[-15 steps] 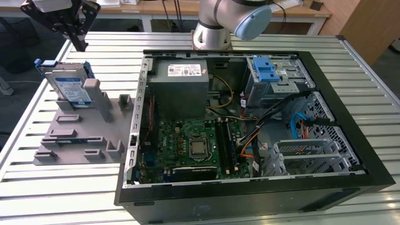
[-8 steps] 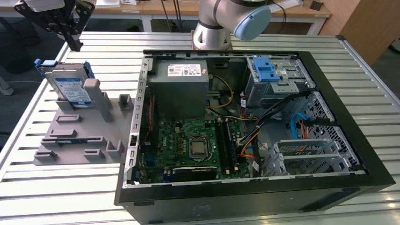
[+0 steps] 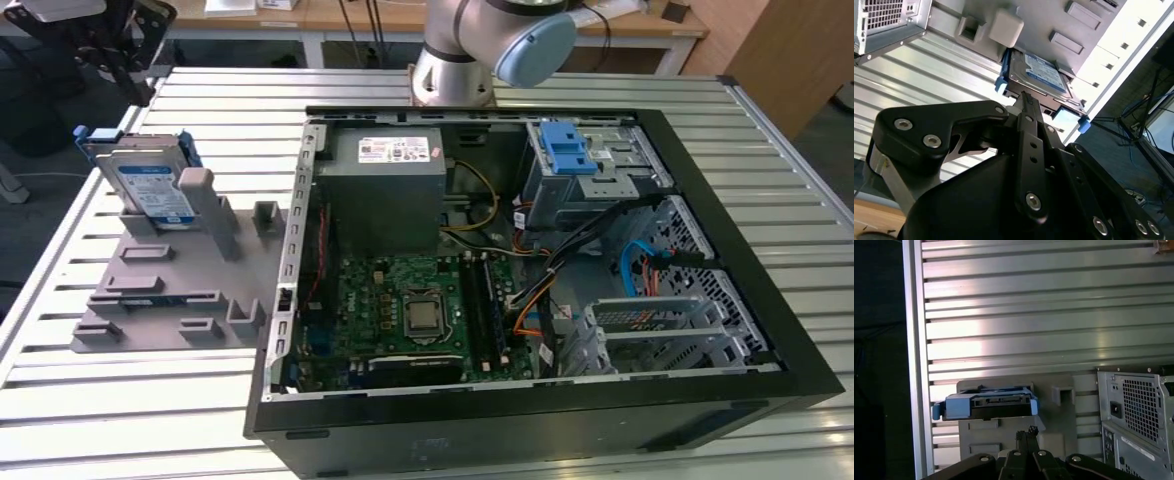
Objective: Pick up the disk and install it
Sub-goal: 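Reach for the disk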
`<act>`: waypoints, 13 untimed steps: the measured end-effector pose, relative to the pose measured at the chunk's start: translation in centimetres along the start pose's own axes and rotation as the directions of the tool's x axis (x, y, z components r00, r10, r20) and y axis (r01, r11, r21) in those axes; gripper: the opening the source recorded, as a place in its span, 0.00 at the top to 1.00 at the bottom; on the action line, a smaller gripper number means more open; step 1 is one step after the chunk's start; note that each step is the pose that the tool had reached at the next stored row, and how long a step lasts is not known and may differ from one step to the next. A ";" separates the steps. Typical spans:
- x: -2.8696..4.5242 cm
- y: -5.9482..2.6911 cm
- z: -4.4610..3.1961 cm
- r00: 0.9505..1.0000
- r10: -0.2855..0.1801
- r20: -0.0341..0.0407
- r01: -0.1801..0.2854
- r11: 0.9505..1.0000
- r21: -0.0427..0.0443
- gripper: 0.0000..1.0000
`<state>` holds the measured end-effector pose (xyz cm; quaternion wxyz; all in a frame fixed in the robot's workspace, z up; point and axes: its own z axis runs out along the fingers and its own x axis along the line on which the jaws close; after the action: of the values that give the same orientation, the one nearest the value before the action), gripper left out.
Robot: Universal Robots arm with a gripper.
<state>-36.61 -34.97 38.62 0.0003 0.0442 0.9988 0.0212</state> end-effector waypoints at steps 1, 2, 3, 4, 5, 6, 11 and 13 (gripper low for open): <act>0.32 0.08 0.03 1.000 0.000 -0.001 0.000 1.000 0.000 0.89; 0.63 0.16 0.05 1.000 0.000 -0.002 0.000 1.000 0.000 0.89; 0.94 0.23 0.09 1.000 0.000 -0.004 0.000 1.000 0.000 0.89; 1.29 0.30 0.14 1.000 0.000 -0.004 0.000 1.000 0.001 0.89; 1.61 0.35 0.19 1.000 0.000 -0.005 0.000 1.000 0.001 0.89; 1.95 0.38 0.25 1.000 0.000 -0.006 0.000 1.000 0.001 0.89; 3.57 0.54 0.50 1.000 0.000 -0.008 0.000 1.000 0.001 0.89; 4.13 0.60 0.59 1.000 0.000 -0.009 0.000 1.000 0.001 0.89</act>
<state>-40.68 -33.98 38.06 -0.0040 0.0443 0.9988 0.0210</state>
